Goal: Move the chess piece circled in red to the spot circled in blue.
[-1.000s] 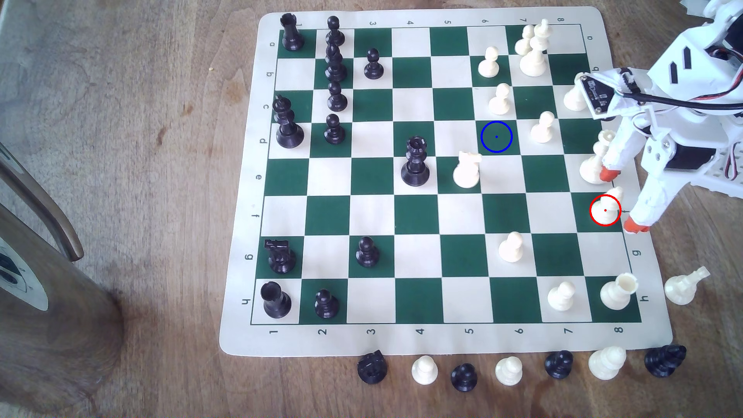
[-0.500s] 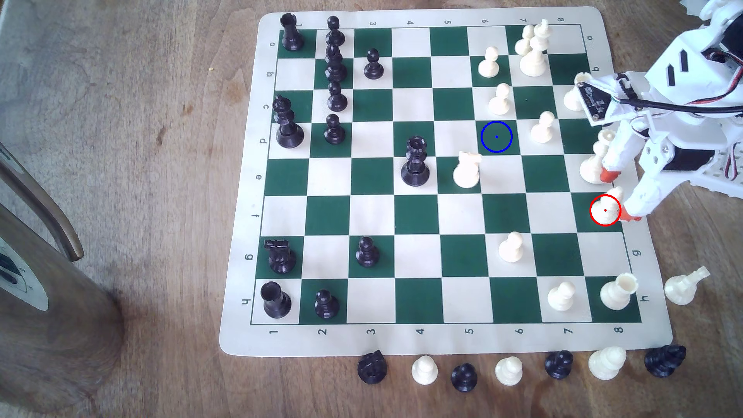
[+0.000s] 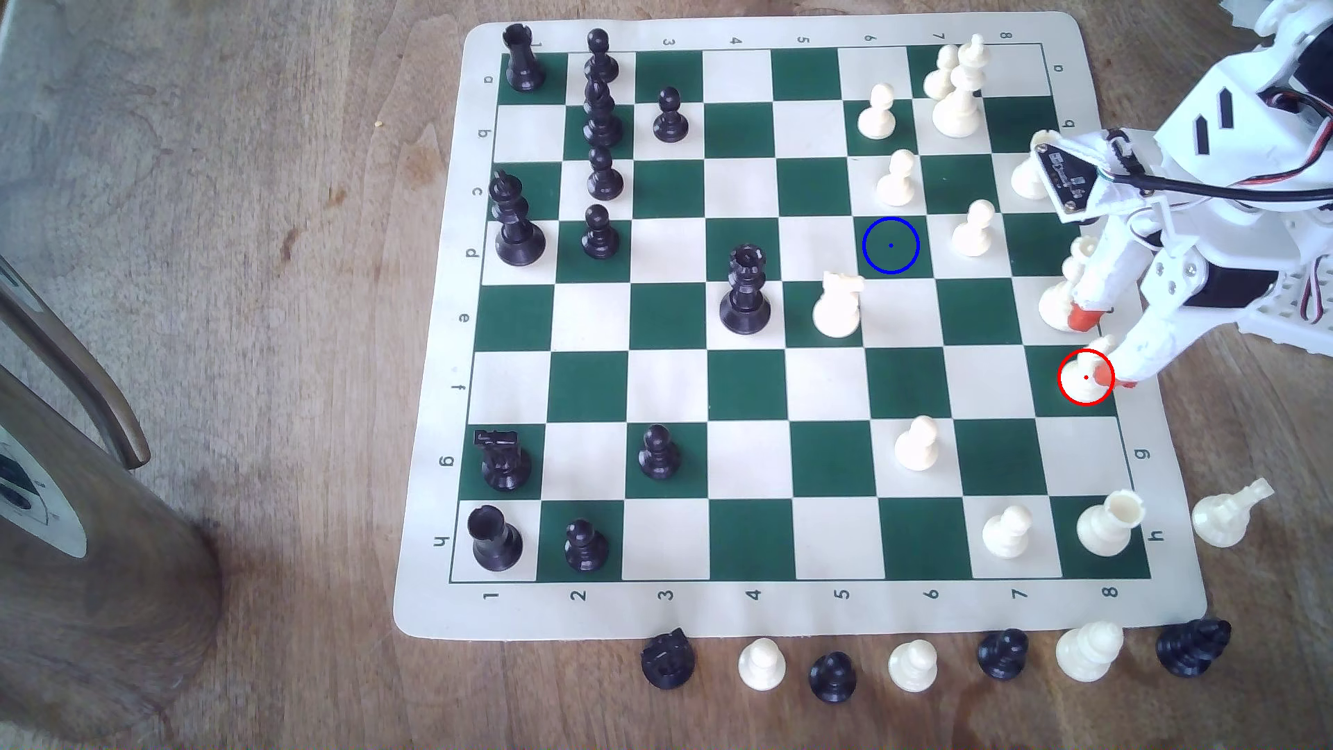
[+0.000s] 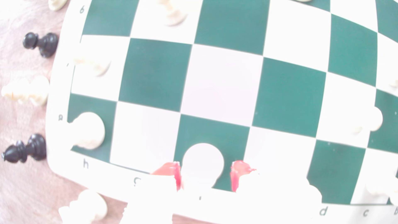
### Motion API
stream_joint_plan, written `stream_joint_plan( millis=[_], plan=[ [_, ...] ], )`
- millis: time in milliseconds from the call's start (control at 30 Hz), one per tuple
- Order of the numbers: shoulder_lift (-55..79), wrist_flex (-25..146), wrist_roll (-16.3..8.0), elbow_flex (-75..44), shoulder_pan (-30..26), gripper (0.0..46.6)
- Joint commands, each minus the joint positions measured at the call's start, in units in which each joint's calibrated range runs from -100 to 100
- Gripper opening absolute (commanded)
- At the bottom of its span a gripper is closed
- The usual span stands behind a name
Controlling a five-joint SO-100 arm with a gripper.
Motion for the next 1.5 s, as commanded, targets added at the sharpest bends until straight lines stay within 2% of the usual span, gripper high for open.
stream_joint_plan(
  millis=[0,67,200,367,600,800,1067,1267,1467],
  plan=[
    [0.3,-0.6,0.3,-0.6,0.5,8.6],
    [0.2,-0.4,0.3,-0.6,0.4,7.5],
    [-0.5,0.0,0.3,-0.7,0.3,0.3],
    [-2.4,0.2,-0.1,-2.0,0.1,0.3],
    [0.0,-4.2,-1.9,-11.7,0.4,0.3],
    [1.8,-6.7,-2.3,-18.5,4.3,0.3],
    [9.9,-9.9,-0.7,-25.3,12.9,0.3],
    [19.8,-14.5,3.1,-27.2,22.6,0.3],
    [25.7,-16.8,4.7,-26.7,25.2,0.3]
  ],
)
